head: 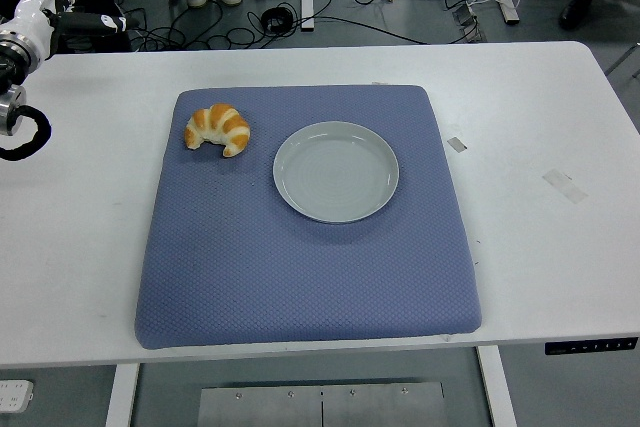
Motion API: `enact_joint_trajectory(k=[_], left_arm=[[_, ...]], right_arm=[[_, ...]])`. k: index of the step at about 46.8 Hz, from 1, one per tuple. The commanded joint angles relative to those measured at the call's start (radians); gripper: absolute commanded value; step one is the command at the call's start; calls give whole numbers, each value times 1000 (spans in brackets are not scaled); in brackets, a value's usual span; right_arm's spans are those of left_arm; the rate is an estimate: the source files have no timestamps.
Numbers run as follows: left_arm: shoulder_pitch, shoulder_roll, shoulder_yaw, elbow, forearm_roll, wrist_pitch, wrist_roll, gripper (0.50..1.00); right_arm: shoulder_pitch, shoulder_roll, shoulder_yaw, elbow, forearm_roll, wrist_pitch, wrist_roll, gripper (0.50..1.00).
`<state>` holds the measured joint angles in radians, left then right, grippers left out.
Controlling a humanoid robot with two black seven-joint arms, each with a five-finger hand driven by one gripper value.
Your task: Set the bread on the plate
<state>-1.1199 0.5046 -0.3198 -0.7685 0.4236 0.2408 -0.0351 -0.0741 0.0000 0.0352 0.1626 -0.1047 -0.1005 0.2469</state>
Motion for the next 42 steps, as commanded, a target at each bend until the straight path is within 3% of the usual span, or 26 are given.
enact_joint_trajectory(k=[1, 42], left_arm=[[0, -6, 5, 0, 1, 0, 0, 974], [-18, -5, 44, 3, 57, 3, 1, 974]], right_arm=[[0, 0, 0, 0, 0, -1, 0, 1000], [0, 0, 0, 0, 0, -1, 0, 1000]])
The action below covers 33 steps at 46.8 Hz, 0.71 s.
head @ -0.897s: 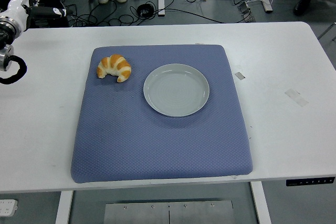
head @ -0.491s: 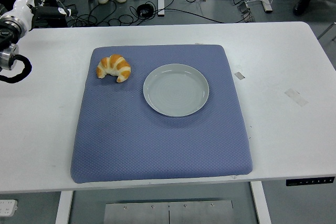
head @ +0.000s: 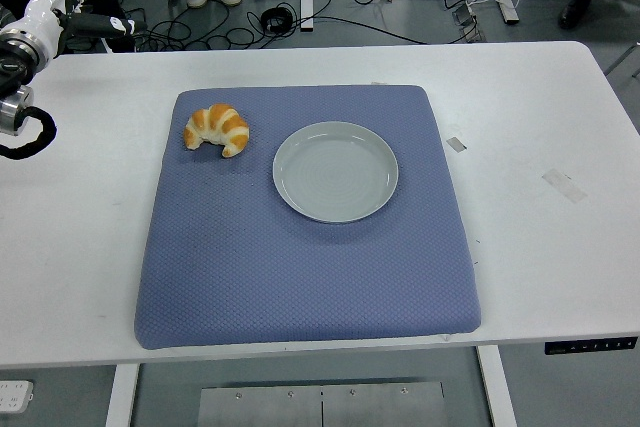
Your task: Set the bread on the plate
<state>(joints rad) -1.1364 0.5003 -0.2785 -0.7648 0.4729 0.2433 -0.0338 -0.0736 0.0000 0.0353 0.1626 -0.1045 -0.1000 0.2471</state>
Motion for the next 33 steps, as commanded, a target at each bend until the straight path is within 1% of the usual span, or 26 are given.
enact_joint_trajectory(k=[1, 8, 16, 20, 24, 33], left_arm=[[-2, 1, 2, 1, 7, 1, 0, 974], [-9, 1, 4, -2, 21, -1, 0, 974], [-9, 0, 10, -34, 164, 1, 11, 968], [-19, 7, 12, -71, 194, 2, 17, 965], [-22, 17, 15, -99, 216, 2, 21, 954], [-37, 20, 78, -152, 271, 4, 58, 922]], right_arm=[[0, 0, 0, 0, 0, 0, 0, 1000], [0, 0, 0, 0, 0, 0, 0, 1000], [0, 0, 0, 0, 0, 0, 0, 1000], [0, 0, 0, 0, -1, 0, 0, 1000], [0, 0, 0, 0, 0, 0, 0, 1000], [0, 0, 0, 0, 0, 0, 0, 1000]])
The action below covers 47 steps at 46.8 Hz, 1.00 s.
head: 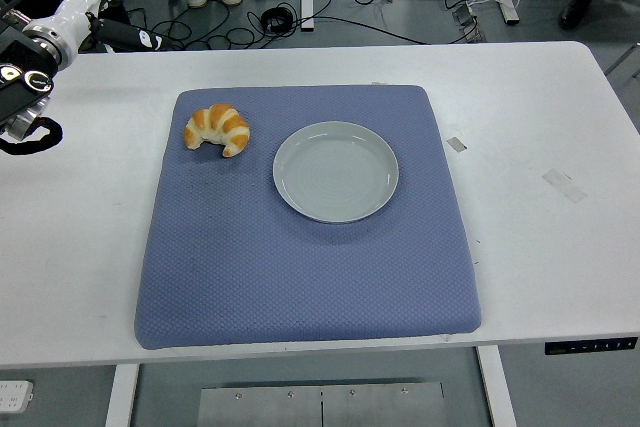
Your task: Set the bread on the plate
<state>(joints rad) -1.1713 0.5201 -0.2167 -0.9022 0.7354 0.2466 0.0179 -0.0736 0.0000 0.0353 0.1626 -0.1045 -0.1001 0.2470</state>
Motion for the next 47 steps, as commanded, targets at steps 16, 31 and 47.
enact_joint_trajectory(k=[16, 31, 47], left_arm=[[-28, -8, 45, -49, 78, -3, 99, 913], [-60, 8, 115, -176, 124, -35, 137, 913], [-57, 26, 132, -190, 170, -142, 139, 913]], right_arm=[[0, 0, 0, 0, 0, 0, 0, 1000], [0, 0, 0, 0, 0, -1, 0, 1000], [0, 0, 0, 0, 0, -1, 0, 1000]])
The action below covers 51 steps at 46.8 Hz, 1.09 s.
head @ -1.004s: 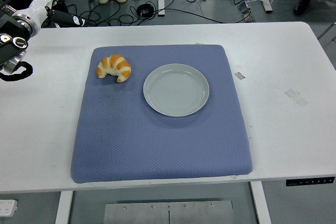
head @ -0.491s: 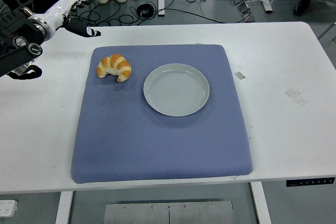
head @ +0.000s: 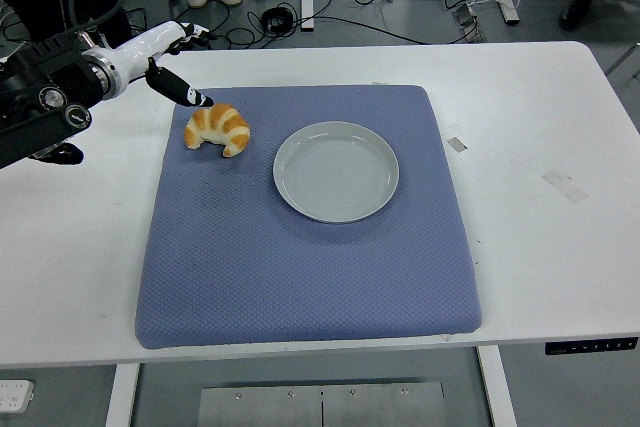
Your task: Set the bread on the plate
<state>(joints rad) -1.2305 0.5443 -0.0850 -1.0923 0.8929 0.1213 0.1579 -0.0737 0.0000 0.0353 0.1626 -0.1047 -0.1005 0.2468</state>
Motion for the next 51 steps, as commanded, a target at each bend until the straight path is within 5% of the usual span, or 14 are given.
enact_joint_trajectory(k=[1, 13, 51], left_arm=[[2, 2, 1, 0, 18, -25, -3, 913], [6, 0, 20, 0, 83, -74, -6, 913], [2, 11, 33, 6, 136, -77, -18, 927]], right_arm=[[0, 0, 0, 0, 0, 1, 0, 1000], [0, 0, 0, 0, 0, 1, 0, 1000], [0, 0, 0, 0, -1, -1, 0, 1000]])
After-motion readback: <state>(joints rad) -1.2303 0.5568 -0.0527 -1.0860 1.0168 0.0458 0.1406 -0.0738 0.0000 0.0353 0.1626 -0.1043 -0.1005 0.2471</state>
